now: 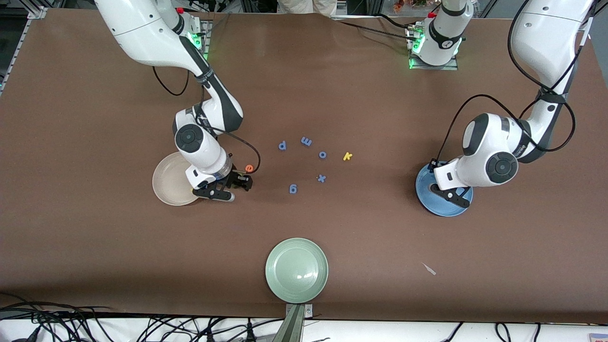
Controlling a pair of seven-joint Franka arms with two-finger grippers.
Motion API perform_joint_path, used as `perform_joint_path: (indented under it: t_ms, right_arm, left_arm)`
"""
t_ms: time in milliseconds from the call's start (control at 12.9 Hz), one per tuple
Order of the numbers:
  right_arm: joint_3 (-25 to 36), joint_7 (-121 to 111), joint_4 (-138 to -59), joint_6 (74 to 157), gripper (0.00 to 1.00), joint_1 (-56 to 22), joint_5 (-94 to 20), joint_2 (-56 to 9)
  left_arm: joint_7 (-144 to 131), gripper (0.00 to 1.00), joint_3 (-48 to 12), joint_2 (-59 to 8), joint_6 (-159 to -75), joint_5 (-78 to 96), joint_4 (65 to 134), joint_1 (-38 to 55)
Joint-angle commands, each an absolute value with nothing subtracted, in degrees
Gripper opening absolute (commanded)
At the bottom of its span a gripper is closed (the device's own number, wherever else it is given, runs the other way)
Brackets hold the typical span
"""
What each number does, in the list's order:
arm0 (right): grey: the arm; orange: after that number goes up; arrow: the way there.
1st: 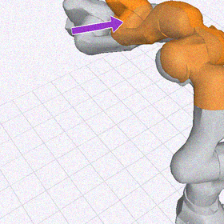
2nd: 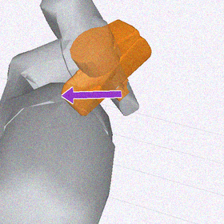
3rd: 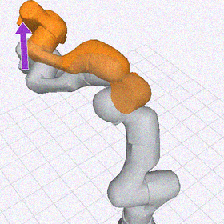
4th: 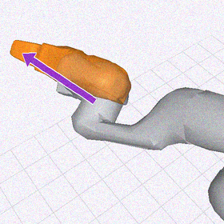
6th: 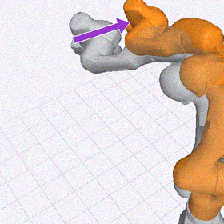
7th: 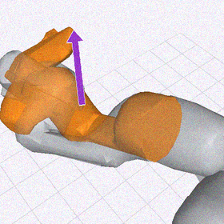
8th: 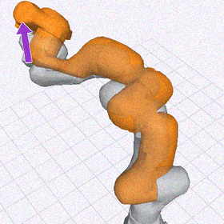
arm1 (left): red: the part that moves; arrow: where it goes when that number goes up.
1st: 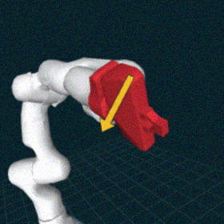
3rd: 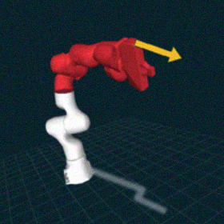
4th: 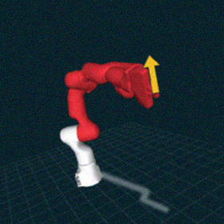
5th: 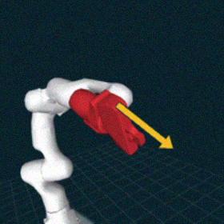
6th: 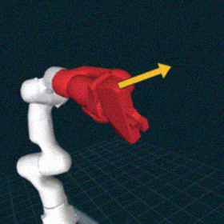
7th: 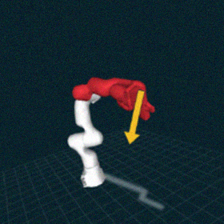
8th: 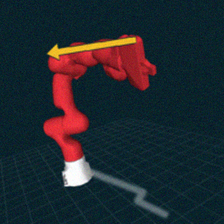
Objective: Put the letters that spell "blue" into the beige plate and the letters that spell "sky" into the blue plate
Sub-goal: 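Drop the y on the blue plate while the right gripper grasps the l, then drop the green l on the white plate while the left gripper reaches the k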
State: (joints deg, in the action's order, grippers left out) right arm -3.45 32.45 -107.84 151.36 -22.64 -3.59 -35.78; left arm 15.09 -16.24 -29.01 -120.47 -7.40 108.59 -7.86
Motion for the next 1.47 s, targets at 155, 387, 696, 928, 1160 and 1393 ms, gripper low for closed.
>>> perform_joint_path:
  t_ms: [155, 387, 696, 928, 1160, 1393]
  right_arm:
    - [-3.25, 32.87, -110.56, 153.90, 0.69, -22.76, -3.96, -35.16]
    - [-3.25, 33.05, -111.35, 154.16, 0.61, -22.76, -3.96, -35.07]
    - [-3.25, 32.61, -111.45, 154.42, 0.23, -22.76, -3.87, -35.24]
    - [-3.08, 32.08, -111.27, 154.34, 0.01, -22.68, -3.69, -35.16]
    - [-2.55, 29.55, -108.83, 148.23, 0.00, -22.15, -3.25, -33.14]
    - [2.18, 18.06, -104.16, 137.74, 0.00, -21.97, -3.34, -31.64]
  left_arm:
    - [5.41, 1.00, -21.25, -28.39, -119.88, -5.45, 107.67, -6.42]
    - [-5.32, 1.00, -22.06, -28.48, -119.97, -5.45, 107.67, -3.00]
    - [-25.53, 1.00, -21.80, -29.18, -120.58, -7.37, 107.67, 5.08]
    - [-41.25, 1.00, -21.97, -31.98, -126.88, -10.11, 107.93, 9.39]
    - [-52.96, 1.00, -21.88, -35.32, -130.34, -16.22, 108.63, 12.74]
    - [-61.78, 1.00, -22.06, -36.91, -133.76, -20.65, 108.54, 14.15]
